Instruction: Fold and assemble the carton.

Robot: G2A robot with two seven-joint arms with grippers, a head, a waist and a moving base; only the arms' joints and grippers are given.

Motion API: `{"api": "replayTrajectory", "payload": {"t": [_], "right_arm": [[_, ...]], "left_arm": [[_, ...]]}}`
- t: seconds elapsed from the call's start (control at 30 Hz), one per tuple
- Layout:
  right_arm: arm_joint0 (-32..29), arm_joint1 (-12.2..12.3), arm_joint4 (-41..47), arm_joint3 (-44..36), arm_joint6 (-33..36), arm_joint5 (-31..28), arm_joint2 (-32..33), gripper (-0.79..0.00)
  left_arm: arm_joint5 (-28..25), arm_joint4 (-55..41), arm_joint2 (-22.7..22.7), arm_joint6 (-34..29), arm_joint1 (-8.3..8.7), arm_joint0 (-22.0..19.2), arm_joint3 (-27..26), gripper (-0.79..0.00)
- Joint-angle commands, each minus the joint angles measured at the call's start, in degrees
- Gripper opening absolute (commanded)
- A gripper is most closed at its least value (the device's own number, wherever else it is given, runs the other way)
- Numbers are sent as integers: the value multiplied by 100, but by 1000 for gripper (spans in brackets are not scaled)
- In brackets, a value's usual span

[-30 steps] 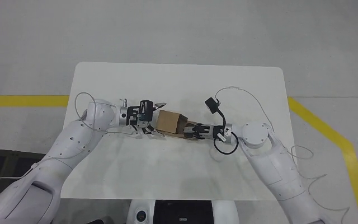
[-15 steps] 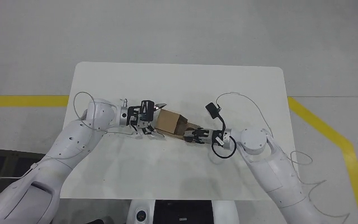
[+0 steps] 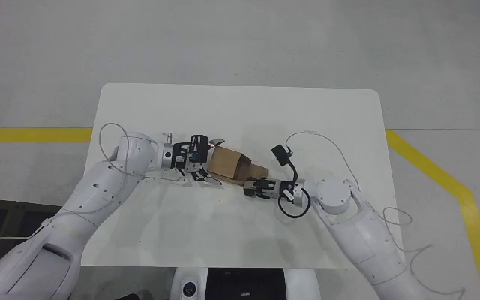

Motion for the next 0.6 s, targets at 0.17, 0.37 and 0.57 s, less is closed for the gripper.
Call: {"api": "replayTrajectory", "payload": {"t": [0.17,0.37,0.57], "right_arm": [[273,-47,-97,347,-172,-297,-139,-785],[624,-130,8,770,-160,-644,-337,-785],[1001,-263,191,1300,-242,-1010,-607,-785]], "left_arm": [[-34,43,-19,9,30,22,-17,0],[-46,67,-24,5,51,56,-43,0],[-27,61,-41,-98,67,97,-97,0]]}}
